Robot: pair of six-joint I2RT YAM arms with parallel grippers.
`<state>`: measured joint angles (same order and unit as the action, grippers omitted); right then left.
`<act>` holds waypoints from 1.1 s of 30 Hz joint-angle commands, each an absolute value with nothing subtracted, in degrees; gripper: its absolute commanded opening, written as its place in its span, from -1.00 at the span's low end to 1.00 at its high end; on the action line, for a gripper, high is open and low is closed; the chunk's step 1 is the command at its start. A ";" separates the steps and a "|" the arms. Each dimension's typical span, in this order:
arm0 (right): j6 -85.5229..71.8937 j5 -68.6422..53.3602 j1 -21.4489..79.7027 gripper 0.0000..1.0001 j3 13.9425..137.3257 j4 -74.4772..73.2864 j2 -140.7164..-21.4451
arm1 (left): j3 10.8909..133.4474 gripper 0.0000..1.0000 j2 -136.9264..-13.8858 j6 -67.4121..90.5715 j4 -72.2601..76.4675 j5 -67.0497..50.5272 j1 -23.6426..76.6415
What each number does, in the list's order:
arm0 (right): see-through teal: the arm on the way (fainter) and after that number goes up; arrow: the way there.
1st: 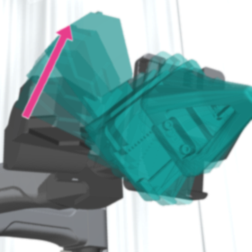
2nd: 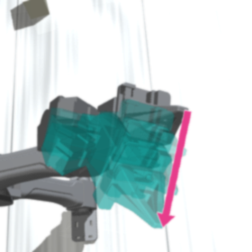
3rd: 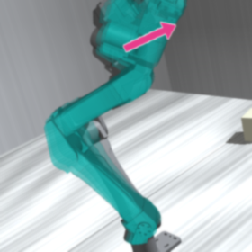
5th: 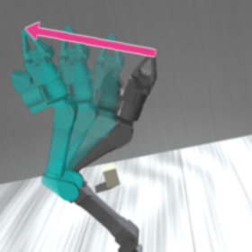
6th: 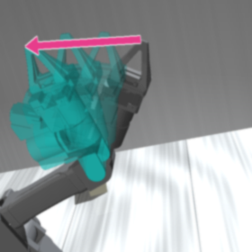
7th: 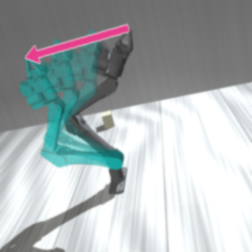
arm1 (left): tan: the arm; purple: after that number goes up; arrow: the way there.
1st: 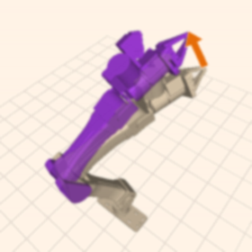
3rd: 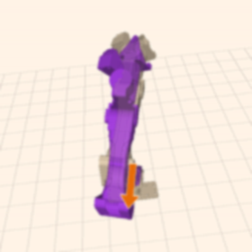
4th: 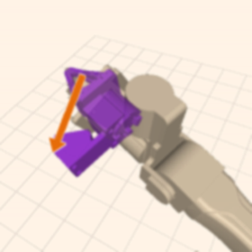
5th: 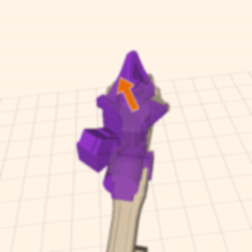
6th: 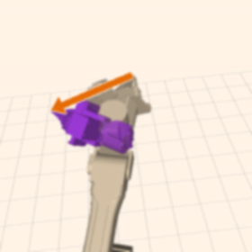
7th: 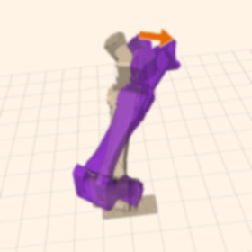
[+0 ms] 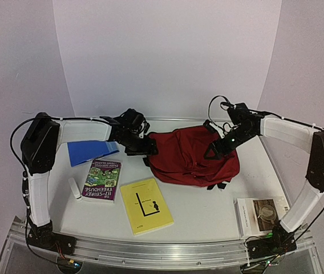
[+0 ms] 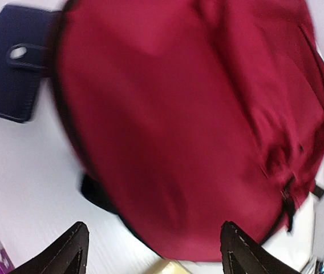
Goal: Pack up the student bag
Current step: Adjust the student bag at the center of the board, then unzip the student bag at the center of the board.
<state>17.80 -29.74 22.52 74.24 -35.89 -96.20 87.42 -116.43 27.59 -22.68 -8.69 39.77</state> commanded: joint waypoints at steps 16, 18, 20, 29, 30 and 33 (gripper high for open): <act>13.60 -25.33 21.66 0.50 78.33 -31.12 -108.49 | 113.22 0.22 -129.89 13.91 -37.72 -7.93 57.53; 13.44 -25.49 21.63 0.50 78.21 -31.05 -108.54 | 114.37 0.18 -131.07 13.89 -37.90 -7.59 57.52; 13.33 -25.65 21.66 0.49 77.99 -30.94 -108.58 | 115.28 0.14 -131.82 13.85 -37.80 -7.47 57.56; 13.03 -25.36 21.63 0.48 78.01 -30.76 -109.44 | 119.04 -0.13 -135.15 13.27 -39.01 -8.08 57.68; 13.00 -25.37 21.65 0.48 78.08 -30.76 -109.53 | 119.36 -0.18 -135.43 13.26 -39.04 -8.15 57.74; 12.92 -25.40 21.63 0.48 78.07 -30.76 -109.70 | 120.20 -0.29 -136.07 13.20 -39.16 -8.28 57.75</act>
